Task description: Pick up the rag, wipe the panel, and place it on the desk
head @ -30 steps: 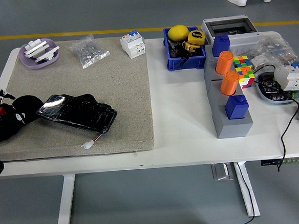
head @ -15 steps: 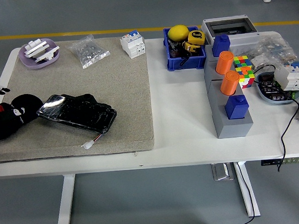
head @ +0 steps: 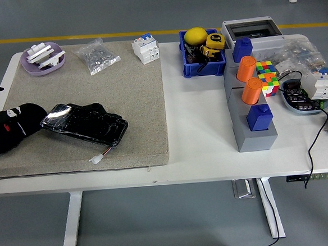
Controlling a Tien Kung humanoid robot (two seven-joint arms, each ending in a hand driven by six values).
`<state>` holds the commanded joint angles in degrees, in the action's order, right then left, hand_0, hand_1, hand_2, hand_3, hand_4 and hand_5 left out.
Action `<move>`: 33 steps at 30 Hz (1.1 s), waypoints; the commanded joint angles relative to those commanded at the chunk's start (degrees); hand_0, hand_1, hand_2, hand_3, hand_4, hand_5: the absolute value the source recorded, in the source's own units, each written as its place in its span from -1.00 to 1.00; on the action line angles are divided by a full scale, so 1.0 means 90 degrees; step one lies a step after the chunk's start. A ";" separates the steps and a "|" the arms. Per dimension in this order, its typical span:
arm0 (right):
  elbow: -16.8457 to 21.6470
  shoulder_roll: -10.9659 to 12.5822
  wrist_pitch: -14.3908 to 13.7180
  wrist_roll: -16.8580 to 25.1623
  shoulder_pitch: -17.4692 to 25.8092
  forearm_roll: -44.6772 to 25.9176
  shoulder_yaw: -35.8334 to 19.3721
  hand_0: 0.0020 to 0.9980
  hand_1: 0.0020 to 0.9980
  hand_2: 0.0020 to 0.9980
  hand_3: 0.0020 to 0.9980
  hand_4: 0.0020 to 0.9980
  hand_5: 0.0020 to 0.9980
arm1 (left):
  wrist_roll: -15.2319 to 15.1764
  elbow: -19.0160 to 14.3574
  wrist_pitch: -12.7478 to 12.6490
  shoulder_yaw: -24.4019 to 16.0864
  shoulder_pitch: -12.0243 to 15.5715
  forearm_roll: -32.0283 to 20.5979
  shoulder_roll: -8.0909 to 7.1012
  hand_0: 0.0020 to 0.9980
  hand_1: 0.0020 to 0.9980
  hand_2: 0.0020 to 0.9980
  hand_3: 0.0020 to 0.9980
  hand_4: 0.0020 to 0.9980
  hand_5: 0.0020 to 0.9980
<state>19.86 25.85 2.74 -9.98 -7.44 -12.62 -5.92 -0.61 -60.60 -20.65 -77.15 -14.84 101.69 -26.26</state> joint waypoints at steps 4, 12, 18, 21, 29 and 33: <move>-0.0006 -0.0012 -0.0003 -0.0001 0.0015 0.0008 -0.0023 0.56 0.30 0.41 0.33 1.00 0.04 | -0.0513 -0.0271 0.0191 -0.0489 0.0194 -0.1063 0.0155 0.19 0.45 0.56 0.55 1.00 0.05; -0.0012 -0.0043 -0.0006 -0.0002 0.0028 0.0012 -0.0031 0.56 0.30 0.41 0.33 1.00 0.04 | -0.1356 -0.0243 0.0824 -0.0938 0.0329 -0.3140 0.0495 0.28 0.46 0.49 0.39 0.78 -0.28; -0.0025 -0.0061 -0.0006 -0.0004 0.0045 -0.0020 -0.0016 0.56 0.30 0.41 0.33 1.00 0.04 | -0.1724 -0.0252 0.1189 -0.1320 0.0483 -0.4626 0.0927 0.25 0.44 0.45 0.29 0.76 -0.30; -0.0028 -0.0067 0.0001 -0.0007 0.0069 -0.0025 -0.0006 0.56 0.30 0.41 0.33 1.00 0.04 | -0.1858 -0.0392 0.1264 -0.1369 0.0547 -0.5065 0.1171 0.25 0.44 0.45 0.29 0.76 -0.30; -0.0044 -0.0095 0.0006 -0.0001 0.0086 -0.0070 0.0055 0.56 0.30 0.41 0.33 1.00 0.04 | -0.1978 -0.0582 0.1267 -0.1249 0.0621 -0.5284 0.1470 0.24 0.43 0.42 0.27 0.77 -0.30; -0.0053 -0.0120 0.0010 -0.0001 0.0102 -0.0072 0.0068 0.56 0.30 0.41 0.33 1.00 0.04 | -0.1979 -0.0656 0.1257 -0.1232 0.0670 -0.5270 0.1465 0.24 0.43 0.41 0.26 0.77 -0.29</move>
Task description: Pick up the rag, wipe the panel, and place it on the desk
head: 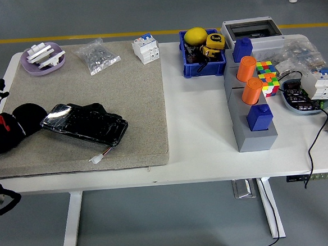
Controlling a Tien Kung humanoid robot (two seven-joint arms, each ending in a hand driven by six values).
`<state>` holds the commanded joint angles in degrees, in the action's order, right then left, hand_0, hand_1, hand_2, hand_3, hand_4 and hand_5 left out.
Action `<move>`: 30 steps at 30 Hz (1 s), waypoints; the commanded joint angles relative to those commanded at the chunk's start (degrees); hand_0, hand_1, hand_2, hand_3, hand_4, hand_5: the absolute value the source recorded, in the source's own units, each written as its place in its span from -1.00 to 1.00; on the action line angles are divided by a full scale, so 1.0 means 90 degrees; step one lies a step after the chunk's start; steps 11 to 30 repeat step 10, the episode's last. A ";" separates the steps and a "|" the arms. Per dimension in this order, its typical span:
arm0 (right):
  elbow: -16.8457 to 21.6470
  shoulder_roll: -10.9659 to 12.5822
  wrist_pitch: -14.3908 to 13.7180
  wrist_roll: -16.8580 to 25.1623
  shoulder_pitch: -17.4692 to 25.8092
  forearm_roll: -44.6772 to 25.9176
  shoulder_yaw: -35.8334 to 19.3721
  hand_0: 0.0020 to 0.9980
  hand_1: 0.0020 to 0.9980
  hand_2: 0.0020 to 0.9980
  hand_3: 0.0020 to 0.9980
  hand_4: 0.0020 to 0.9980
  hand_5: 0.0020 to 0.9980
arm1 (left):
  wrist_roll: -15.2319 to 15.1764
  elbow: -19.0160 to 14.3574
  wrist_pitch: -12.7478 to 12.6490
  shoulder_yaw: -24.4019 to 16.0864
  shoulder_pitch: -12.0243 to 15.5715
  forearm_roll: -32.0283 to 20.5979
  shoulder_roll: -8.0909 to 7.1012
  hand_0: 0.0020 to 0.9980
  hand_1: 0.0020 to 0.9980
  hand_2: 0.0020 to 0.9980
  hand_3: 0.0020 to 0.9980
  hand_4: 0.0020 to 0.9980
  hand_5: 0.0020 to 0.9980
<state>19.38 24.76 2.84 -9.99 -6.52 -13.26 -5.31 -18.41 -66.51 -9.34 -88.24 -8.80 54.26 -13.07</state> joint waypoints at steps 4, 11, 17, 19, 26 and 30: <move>-0.0005 -0.0004 0.0003 -0.0002 -0.0013 -0.0016 0.0029 0.56 0.30 0.41 0.33 1.00 0.04 | 0.0015 -0.0052 -0.0016 0.0038 0.0029 0.0079 -0.0040 0.25 0.43 0.40 0.26 0.77 -0.31; -0.0010 0.0029 0.0011 -0.0016 -0.0011 -0.0010 0.0011 0.56 0.30 0.41 0.33 1.00 0.04 | 0.0051 -0.0091 -0.0025 0.0055 0.0069 0.0156 -0.0103 0.25 0.43 0.40 0.26 0.77 -0.31; -0.0010 0.0029 0.0011 -0.0016 -0.0011 -0.0010 0.0011 0.56 0.30 0.41 0.33 1.00 0.04 | 0.0051 -0.0091 -0.0025 0.0055 0.0069 0.0156 -0.0103 0.25 0.43 0.40 0.26 0.77 -0.31; -0.0010 0.0029 0.0011 -0.0016 -0.0011 -0.0010 0.0011 0.56 0.30 0.41 0.33 1.00 0.04 | 0.0051 -0.0091 -0.0025 0.0055 0.0069 0.0156 -0.0103 0.25 0.43 0.40 0.26 0.77 -0.31; -0.0010 0.0029 0.0011 -0.0016 -0.0011 -0.0010 0.0011 0.56 0.30 0.41 0.33 1.00 0.04 | 0.0051 -0.0091 -0.0025 0.0055 0.0069 0.0156 -0.0103 0.25 0.43 0.40 0.26 0.77 -0.31; -0.0010 0.0029 0.0011 -0.0016 -0.0011 -0.0010 0.0011 0.56 0.30 0.41 0.33 1.00 0.04 | 0.0051 -0.0091 -0.0025 0.0055 0.0069 0.0156 -0.0103 0.25 0.43 0.40 0.26 0.77 -0.31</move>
